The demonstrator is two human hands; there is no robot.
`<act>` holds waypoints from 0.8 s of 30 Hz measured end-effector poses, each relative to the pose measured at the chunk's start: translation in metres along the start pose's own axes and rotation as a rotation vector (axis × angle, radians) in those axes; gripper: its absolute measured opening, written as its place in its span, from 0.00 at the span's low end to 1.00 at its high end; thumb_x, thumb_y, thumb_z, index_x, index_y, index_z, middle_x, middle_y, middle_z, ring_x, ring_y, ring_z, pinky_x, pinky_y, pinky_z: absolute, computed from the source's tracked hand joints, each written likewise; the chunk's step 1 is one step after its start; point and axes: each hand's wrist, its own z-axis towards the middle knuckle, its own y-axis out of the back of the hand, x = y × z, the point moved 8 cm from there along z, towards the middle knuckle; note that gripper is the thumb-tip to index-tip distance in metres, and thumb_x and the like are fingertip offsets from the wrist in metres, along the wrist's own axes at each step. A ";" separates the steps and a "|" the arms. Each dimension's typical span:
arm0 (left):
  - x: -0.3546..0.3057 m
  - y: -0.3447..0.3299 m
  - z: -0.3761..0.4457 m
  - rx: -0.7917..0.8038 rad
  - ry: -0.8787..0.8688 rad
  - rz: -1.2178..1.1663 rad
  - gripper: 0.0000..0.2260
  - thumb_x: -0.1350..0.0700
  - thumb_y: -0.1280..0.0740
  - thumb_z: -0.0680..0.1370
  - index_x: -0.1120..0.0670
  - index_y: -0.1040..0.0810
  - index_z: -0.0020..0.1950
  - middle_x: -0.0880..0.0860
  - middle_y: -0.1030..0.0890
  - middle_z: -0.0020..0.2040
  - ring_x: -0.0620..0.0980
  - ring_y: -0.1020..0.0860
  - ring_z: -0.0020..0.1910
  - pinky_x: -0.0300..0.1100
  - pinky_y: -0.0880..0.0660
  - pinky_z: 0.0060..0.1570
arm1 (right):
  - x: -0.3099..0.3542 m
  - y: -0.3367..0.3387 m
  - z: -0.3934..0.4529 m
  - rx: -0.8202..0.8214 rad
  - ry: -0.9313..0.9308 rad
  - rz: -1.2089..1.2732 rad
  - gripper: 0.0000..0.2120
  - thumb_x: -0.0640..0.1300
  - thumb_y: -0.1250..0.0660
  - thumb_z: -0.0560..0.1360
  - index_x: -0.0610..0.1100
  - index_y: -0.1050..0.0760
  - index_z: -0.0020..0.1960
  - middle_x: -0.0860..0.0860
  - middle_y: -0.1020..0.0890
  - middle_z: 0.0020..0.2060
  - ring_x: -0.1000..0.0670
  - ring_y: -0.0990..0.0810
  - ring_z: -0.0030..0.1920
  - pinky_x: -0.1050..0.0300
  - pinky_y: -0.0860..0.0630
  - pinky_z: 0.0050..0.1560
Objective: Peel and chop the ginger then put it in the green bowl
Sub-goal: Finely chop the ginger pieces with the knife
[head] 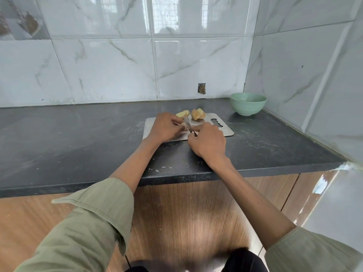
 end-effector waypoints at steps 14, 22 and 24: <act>0.003 -0.001 -0.001 0.004 0.039 -0.024 0.05 0.59 0.22 0.72 0.52 0.11 0.47 0.53 0.12 0.41 0.55 0.15 0.44 0.55 0.19 0.49 | 0.004 -0.002 -0.001 -0.031 0.057 -0.041 0.17 0.49 0.36 0.76 0.51 0.17 0.62 0.42 0.18 0.55 0.38 0.21 0.55 0.49 0.27 0.50; 0.003 -0.001 -0.001 0.003 0.052 -0.035 0.05 0.57 0.20 0.72 0.51 0.11 0.46 0.52 0.13 0.41 0.54 0.15 0.44 0.56 0.19 0.50 | 0.006 -0.005 0.005 0.013 0.056 -0.088 0.10 0.47 0.35 0.77 0.45 0.19 0.54 0.44 0.20 0.48 0.38 0.21 0.54 0.52 0.32 0.45; 0.003 -0.001 -0.001 0.000 0.051 -0.041 0.04 0.57 0.20 0.72 0.51 0.11 0.46 0.52 0.13 0.40 0.54 0.15 0.43 0.55 0.19 0.50 | 0.006 -0.008 0.012 0.052 0.048 -0.084 0.12 0.47 0.35 0.76 0.43 0.20 0.54 0.43 0.19 0.50 0.38 0.21 0.56 0.52 0.32 0.45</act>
